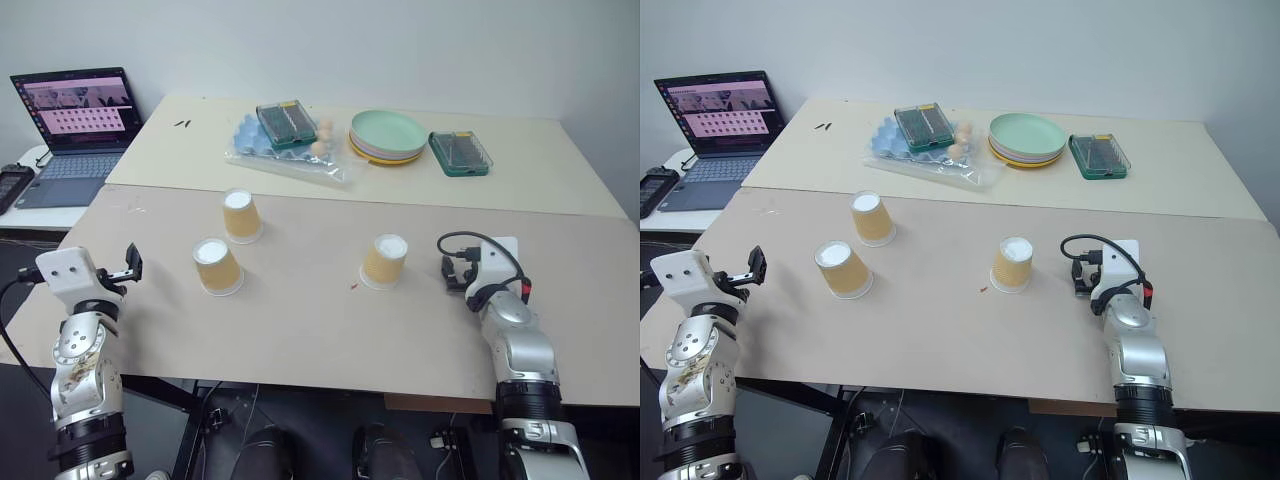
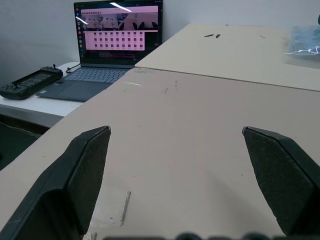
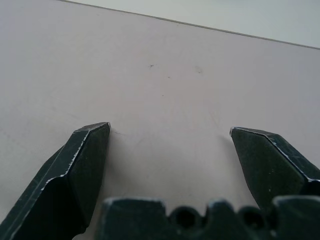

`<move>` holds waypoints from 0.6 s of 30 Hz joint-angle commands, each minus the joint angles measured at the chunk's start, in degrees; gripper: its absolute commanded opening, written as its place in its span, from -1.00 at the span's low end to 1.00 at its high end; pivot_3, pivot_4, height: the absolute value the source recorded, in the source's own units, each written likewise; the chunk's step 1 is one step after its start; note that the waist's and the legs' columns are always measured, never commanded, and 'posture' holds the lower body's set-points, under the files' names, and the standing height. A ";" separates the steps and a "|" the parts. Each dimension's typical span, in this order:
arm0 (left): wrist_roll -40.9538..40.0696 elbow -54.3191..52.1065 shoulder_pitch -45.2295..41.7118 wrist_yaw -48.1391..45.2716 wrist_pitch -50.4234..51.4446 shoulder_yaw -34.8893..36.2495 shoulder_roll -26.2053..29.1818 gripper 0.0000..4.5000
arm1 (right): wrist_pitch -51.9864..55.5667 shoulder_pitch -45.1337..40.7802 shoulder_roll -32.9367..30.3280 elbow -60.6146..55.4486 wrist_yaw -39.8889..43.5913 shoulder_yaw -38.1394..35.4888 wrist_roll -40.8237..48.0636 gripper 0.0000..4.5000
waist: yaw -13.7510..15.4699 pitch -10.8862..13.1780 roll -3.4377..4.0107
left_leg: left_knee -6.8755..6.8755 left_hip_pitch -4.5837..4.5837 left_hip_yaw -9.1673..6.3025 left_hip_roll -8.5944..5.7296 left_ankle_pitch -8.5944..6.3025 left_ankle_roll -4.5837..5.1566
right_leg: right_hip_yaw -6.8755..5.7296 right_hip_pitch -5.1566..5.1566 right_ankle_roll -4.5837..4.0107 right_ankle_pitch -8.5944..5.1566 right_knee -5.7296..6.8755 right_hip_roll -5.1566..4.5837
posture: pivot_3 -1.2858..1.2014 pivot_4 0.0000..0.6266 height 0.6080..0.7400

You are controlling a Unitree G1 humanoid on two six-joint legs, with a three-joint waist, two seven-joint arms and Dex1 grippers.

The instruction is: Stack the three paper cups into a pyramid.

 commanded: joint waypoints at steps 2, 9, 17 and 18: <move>-0.03 -0.11 -0.65 -2.28 -1.42 -0.51 1.13 1.00 | -0.32 -1.99 -1.15 -1.92 -0.82 -3.38 1.41 0.99 | 0.02 0.00 0.00 | 0.00 0.00 0.00 0.00 0.00 0.00 | 0.00 0.00 0.00 0.00 0.00 0.00 | 0.03 -0.52 0.49; -1.08 -0.99 1.42 -6.35 -0.87 -0.22 2.22 1.00 | 12.75 -8.57 -4.72 -22.02 18.53 -7.58 29.37 0.99 | -0.47 0.01 0.02 | -0.05 -0.03 0.01 0.06 0.00 0.00 | 0.06 -0.13 -0.01 0.00 0.00 0.06 | 0.03 -0.52 0.49; -1.15 -2.05 2.00 -7.59 -0.11 -1.16 1.80 1.00 | 26.35 -10.43 -17.33 -37.54 38.53 -0.63 50.71 0.99 | 0.57 -0.03 -0.05 | -0.05 -0.04 -0.06 0.02 -0.11 0.19 | -0.11 0.07 -0.02 0.01 -0.33 -0.04 | 0.03 -0.52 0.49; -1.33 -2.33 2.16 -8.54 0.21 -1.68 2.04 1.00 | 26.06 -9.96 -20.18 -38.57 41.72 4.02 47.68 0.99 | 0.58 -0.05 -0.08 | -0.05 -0.04 -0.07 0.01 -0.12 0.21 | -0.11 0.09 -0.02 0.01 -0.35 -0.05 | 0.03 -0.52 0.49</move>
